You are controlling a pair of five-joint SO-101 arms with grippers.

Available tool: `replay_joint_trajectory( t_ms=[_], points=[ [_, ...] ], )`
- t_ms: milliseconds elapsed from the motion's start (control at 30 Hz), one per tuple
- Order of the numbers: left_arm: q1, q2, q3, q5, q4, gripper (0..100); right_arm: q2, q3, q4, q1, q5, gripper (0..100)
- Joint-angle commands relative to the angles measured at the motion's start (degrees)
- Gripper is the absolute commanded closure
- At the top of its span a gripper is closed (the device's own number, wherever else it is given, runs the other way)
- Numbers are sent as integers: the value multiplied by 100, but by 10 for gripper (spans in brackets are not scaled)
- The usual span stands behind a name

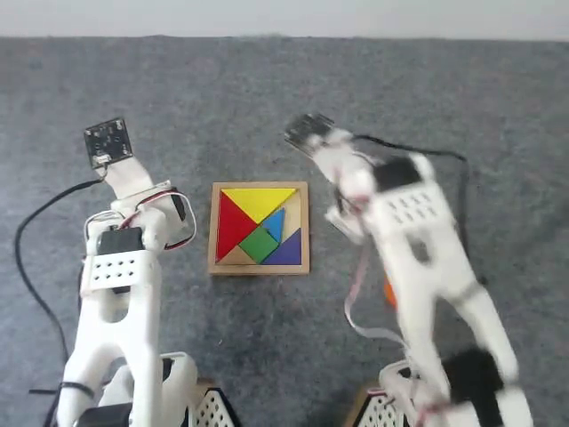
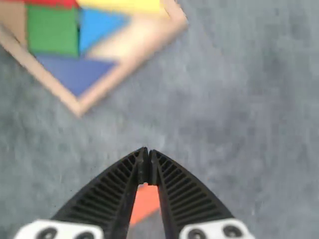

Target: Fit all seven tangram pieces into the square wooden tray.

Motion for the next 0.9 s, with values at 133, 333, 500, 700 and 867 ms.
replay_joint_trajectory(
  t_ms=[133, 333, 500, 700, 867],
  points=[
    [0, -193, -13, -79, -114, 985, -2782, 3235, -286, 840, -176, 722],
    [9, -229, 92, -79, -123, 985, -2431, 3824, -1253, 980, -2295, 710],
    [0, -237, 110, -88, -105, 985, -1218, 3833, -1956, 1156, -2831, 710],
    [0, -229, 110, -88, -114, 985, 66, 3596, -2334, 1182, -2840, 713],
    [0, -229, 110, -88, -114, 985, 251, 3367, -2044, 1182, -2822, 714]
  ],
)
